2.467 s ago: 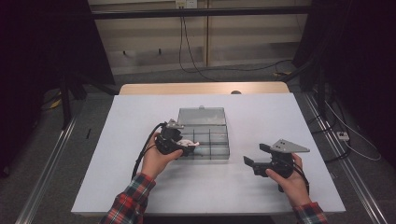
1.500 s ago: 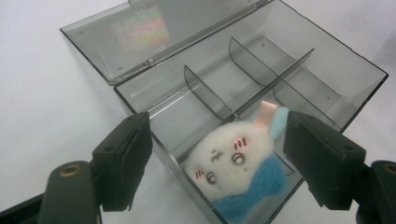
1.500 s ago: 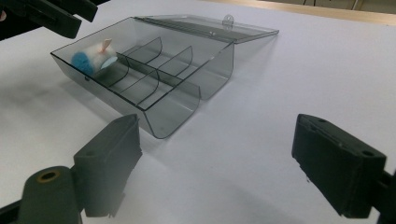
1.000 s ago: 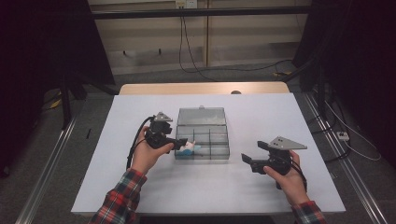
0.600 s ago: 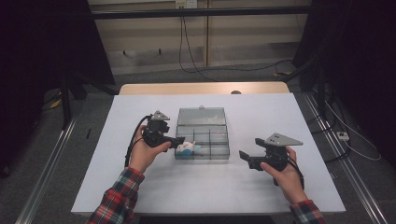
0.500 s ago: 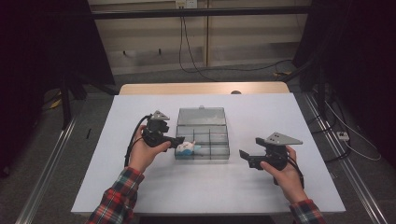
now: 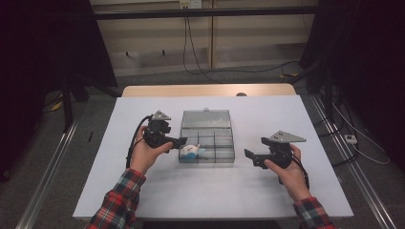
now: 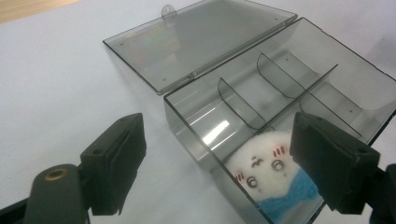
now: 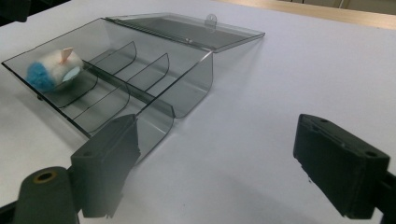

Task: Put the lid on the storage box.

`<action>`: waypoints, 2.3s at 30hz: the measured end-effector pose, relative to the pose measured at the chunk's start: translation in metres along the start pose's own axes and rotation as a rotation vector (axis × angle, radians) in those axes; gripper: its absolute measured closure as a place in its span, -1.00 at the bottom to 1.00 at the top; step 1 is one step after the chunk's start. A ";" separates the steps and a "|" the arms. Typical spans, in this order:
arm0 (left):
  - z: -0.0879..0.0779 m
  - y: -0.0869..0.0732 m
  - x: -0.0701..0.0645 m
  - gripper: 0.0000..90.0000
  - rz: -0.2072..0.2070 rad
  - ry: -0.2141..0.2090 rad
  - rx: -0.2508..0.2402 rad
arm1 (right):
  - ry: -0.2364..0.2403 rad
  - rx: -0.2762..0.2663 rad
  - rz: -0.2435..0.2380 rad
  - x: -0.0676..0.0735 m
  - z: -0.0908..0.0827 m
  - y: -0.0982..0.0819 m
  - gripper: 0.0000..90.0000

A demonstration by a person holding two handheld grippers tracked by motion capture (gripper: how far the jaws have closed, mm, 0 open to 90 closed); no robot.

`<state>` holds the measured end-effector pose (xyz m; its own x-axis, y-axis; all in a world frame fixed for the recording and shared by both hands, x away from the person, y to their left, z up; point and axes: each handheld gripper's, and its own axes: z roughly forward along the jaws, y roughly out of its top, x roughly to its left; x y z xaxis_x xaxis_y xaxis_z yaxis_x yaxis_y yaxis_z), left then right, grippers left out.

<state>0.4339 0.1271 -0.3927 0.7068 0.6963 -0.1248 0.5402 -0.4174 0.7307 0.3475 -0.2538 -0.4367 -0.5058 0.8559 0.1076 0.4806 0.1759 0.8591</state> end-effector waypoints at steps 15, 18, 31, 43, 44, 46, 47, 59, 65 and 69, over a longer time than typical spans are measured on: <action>0.004 0.000 0.015 -0.60 -0.030 0.014 -0.007 | -0.030 0.030 -0.008 -0.004 0.017 0.009 -0.70; 0.006 0.000 0.019 -0.60 -0.033 0.017 0.000 | -0.044 0.037 -0.012 -0.006 0.022 0.012 -0.70; 0.012 0.000 0.038 -0.34 -0.068 0.059 -0.014 | -0.083 0.080 0.018 -0.016 0.045 0.025 -0.29; 0.033 0.000 0.050 0.30 -0.109 0.107 0.007 | -0.087 0.120 0.048 -0.024 0.069 0.030 0.69; 0.036 0.000 0.050 0.38 -0.115 0.101 0.009 | -0.090 0.122 0.053 -0.024 0.071 0.030 0.76; 0.040 0.001 0.052 0.47 -0.110 0.097 0.020 | -0.088 0.131 0.056 -0.025 0.077 0.030 0.85; 0.042 0.001 0.052 0.54 -0.118 0.100 0.015 | -0.088 0.130 0.064 -0.025 0.079 0.031 0.91; 0.065 0.002 0.054 0.97 -0.123 0.108 0.019 | -0.063 0.146 0.092 -0.028 0.101 0.042 1.00; 0.072 0.006 0.056 1.00 -0.138 0.101 0.011 | -0.069 0.157 0.089 -0.027 0.111 0.047 1.00; 0.078 0.007 0.056 1.00 -0.134 0.095 0.017 | -0.067 0.163 0.084 -0.026 0.117 0.049 1.00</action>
<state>0.5130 0.1176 -0.4466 0.5819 0.7981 -0.1564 0.6353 -0.3260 0.7001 0.4682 -0.2106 -0.4560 -0.4129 0.9003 0.1375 0.6318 0.1744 0.7553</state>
